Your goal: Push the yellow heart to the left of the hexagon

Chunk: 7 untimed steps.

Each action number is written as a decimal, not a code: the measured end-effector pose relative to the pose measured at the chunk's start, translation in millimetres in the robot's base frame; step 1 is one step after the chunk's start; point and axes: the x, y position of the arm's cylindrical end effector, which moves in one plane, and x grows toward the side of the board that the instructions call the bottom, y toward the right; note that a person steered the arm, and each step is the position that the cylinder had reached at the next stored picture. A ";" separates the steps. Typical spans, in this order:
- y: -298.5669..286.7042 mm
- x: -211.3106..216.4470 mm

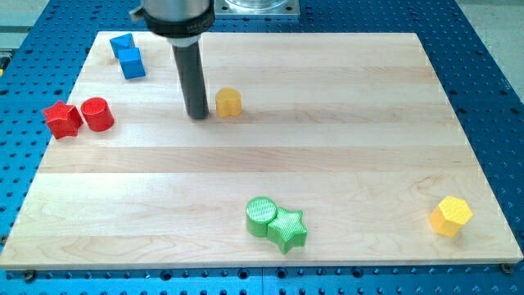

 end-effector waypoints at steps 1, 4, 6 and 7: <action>89.4 8.8; 133.8 68.6; 282.4 102.6; 326.8 137.4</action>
